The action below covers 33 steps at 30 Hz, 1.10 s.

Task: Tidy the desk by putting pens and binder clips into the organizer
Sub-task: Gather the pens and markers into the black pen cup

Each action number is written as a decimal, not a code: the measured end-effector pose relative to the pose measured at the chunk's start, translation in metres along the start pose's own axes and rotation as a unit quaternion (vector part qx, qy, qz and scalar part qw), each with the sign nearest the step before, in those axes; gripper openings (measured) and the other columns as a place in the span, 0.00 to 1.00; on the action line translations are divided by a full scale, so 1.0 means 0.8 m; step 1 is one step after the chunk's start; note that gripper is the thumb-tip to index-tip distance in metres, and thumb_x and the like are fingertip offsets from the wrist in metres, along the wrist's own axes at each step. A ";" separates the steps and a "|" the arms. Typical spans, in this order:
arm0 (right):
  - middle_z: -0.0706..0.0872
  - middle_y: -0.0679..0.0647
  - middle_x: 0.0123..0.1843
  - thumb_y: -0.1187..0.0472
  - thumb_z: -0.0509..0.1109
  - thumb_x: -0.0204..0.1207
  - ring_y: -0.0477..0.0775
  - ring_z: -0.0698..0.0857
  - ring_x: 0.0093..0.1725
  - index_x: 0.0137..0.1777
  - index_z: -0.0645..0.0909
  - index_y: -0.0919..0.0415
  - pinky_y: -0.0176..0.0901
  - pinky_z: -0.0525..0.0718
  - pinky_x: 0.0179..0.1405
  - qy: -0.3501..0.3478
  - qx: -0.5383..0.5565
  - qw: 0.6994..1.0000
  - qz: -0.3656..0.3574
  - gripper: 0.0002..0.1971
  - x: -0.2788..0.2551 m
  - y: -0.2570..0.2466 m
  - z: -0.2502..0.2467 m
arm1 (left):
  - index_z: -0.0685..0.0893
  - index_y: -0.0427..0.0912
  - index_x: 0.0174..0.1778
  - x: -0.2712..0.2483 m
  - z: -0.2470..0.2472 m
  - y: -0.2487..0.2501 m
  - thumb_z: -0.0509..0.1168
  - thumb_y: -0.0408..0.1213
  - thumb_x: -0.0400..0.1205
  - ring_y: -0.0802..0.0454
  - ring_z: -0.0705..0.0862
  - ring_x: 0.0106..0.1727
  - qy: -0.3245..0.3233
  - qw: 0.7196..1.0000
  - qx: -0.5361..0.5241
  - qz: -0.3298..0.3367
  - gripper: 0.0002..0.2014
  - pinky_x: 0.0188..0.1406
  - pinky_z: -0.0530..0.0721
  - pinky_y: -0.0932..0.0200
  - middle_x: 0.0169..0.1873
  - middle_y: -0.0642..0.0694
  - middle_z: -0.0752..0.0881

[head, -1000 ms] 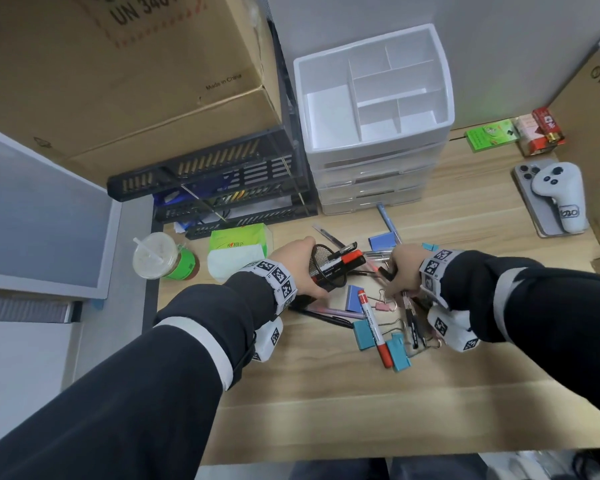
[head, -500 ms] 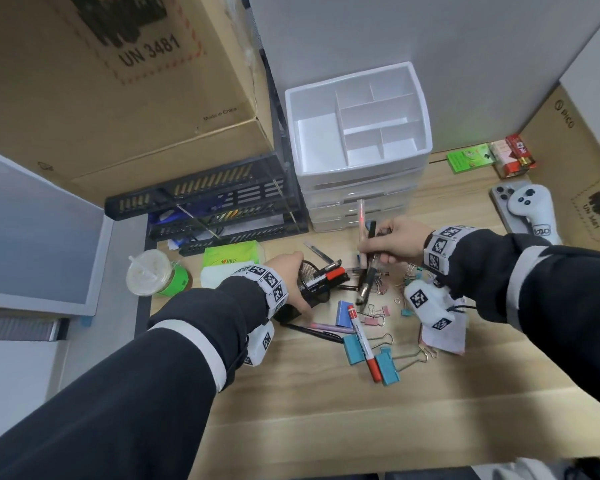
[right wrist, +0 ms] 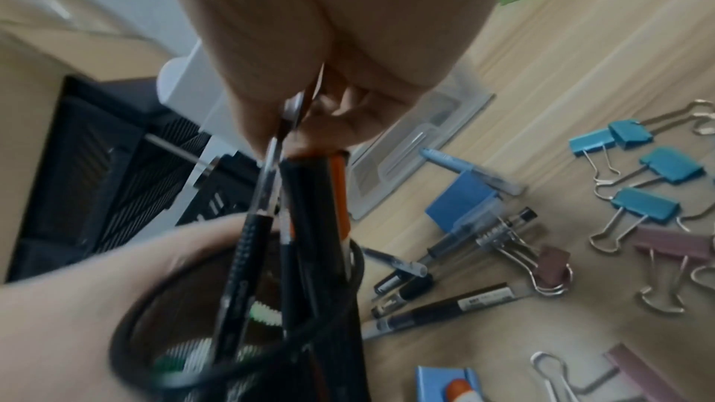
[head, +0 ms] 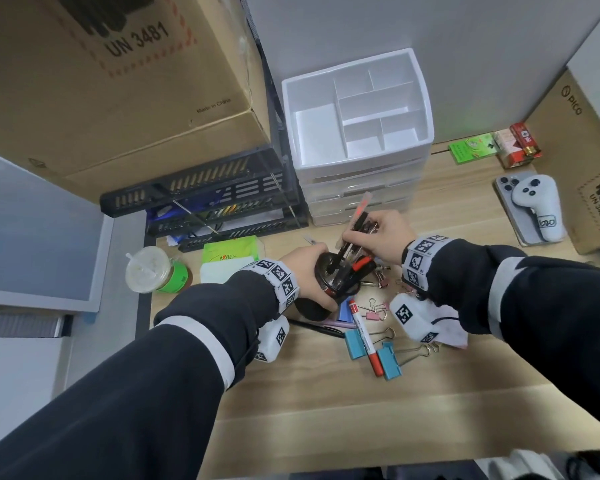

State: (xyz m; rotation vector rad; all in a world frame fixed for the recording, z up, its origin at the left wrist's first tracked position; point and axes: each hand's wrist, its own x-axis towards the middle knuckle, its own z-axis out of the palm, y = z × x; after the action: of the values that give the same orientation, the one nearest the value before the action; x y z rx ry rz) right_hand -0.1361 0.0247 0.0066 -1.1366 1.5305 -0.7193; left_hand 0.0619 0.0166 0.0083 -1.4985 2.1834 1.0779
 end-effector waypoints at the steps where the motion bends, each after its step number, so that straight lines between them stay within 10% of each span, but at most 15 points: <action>1: 0.92 0.58 0.40 0.59 0.80 0.72 0.54 0.90 0.37 0.47 0.88 0.66 0.43 0.89 0.39 -0.003 -0.022 1.000 -0.013 0.11 -0.001 0.001 0.003 | 0.76 0.49 0.58 0.000 -0.001 0.001 0.86 0.55 0.50 0.53 0.86 0.50 0.003 1.000 0.002 0.001 0.42 0.55 0.87 0.52 0.50 0.53 0.86; 8: 0.92 0.52 0.40 0.54 0.82 0.68 0.51 0.91 0.42 0.44 0.91 0.57 0.52 0.90 0.49 -0.075 -0.111 0.989 -0.056 0.09 -0.004 0.013 0.012 | 0.75 0.47 0.57 0.000 0.000 0.003 0.86 0.54 0.52 0.51 0.85 0.48 0.017 0.999 0.026 0.008 0.41 0.52 0.87 0.51 0.49 0.52 0.86; 12: 0.90 0.45 0.40 0.57 0.80 0.69 0.44 0.88 0.39 0.44 0.92 0.53 0.34 0.87 0.35 -0.104 -0.147 0.981 -0.067 0.04 -0.014 0.014 0.013 | 0.73 0.45 0.53 -0.001 0.002 0.006 0.86 0.51 0.53 0.49 0.84 0.44 0.031 0.997 0.057 0.030 0.38 0.45 0.85 0.51 0.45 0.50 0.84; 17: 0.86 0.40 0.42 0.54 0.81 0.68 0.34 0.81 0.37 0.50 0.88 0.52 0.27 0.75 0.40 -0.085 -0.165 0.979 -0.082 0.11 -0.016 0.019 0.012 | 0.72 0.47 0.53 0.000 0.004 0.005 0.85 0.50 0.54 0.49 0.83 0.45 0.043 0.995 0.083 0.046 0.37 0.43 0.83 0.53 0.46 0.49 0.83; 23: 0.90 0.50 0.45 0.41 0.67 0.72 0.52 0.86 0.44 0.45 0.88 0.50 0.46 0.83 0.45 0.010 -0.082 0.996 -0.041 0.15 -0.001 0.025 -0.009 | 0.73 0.47 0.59 0.000 0.004 -0.008 0.85 0.52 0.51 0.48 0.84 0.49 0.043 0.995 0.083 0.038 0.42 0.51 0.85 0.49 0.50 0.49 0.83; 29: 0.87 0.55 0.48 0.64 0.67 0.74 0.59 0.86 0.49 0.48 0.85 0.55 0.43 0.80 0.48 0.026 -0.262 0.961 0.083 0.07 0.032 0.078 -0.048 | 0.67 0.53 0.52 -0.007 0.010 -0.029 0.87 0.51 0.53 0.54 0.77 0.44 0.042 0.996 0.069 0.034 0.40 0.42 0.73 0.60 0.42 0.59 0.75; 33: 0.88 0.55 0.51 0.65 0.68 0.76 0.58 0.85 0.48 0.49 0.84 0.54 0.46 0.84 0.53 0.050 -0.298 0.950 0.080 0.07 0.050 0.095 -0.043 | 0.70 0.50 0.53 -0.012 0.017 -0.044 0.85 0.59 0.50 0.51 0.80 0.46 0.030 0.997 0.069 0.012 0.42 0.45 0.82 0.54 0.48 0.52 0.80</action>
State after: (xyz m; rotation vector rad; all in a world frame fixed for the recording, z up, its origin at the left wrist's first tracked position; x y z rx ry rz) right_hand -0.1910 0.0122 -0.0665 -1.4033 1.9734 -0.2003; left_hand 0.0951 0.0264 -0.0099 -1.4662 2.2707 0.8802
